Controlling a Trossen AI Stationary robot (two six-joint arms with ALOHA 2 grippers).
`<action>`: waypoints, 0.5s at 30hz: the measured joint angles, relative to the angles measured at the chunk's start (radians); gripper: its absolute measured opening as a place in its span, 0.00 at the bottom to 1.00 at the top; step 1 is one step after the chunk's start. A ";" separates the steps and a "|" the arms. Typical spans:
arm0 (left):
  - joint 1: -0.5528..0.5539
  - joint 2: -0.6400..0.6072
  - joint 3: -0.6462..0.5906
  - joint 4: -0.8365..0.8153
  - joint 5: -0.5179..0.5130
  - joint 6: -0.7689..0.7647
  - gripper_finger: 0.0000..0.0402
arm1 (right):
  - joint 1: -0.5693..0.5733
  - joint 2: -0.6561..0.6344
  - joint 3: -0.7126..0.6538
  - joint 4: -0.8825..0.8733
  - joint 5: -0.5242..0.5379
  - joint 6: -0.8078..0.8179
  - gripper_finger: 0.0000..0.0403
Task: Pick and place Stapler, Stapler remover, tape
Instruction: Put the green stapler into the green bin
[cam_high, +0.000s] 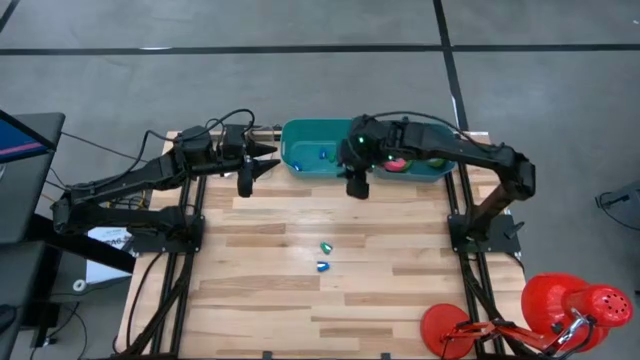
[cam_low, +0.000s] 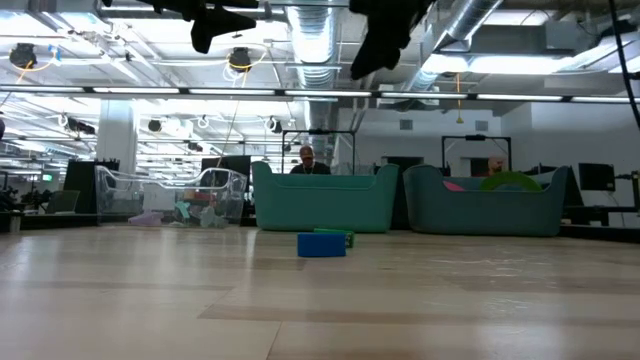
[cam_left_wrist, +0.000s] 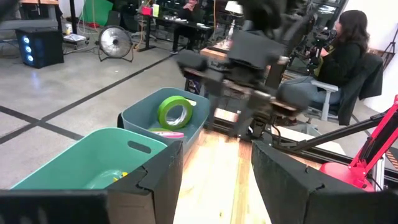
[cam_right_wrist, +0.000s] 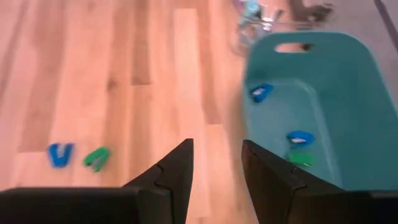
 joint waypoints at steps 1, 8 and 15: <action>0.000 0.000 0.000 0.000 0.000 0.000 0.45 | 0.015 -0.005 0.000 -0.011 0.000 0.000 0.32; 0.000 0.000 0.000 0.000 0.000 0.000 0.45 | 0.110 0.009 0.000 -0.033 0.000 0.058 0.31; 0.000 0.000 0.000 -0.001 0.000 0.000 0.45 | 0.200 0.052 0.000 -0.022 -0.001 0.131 0.31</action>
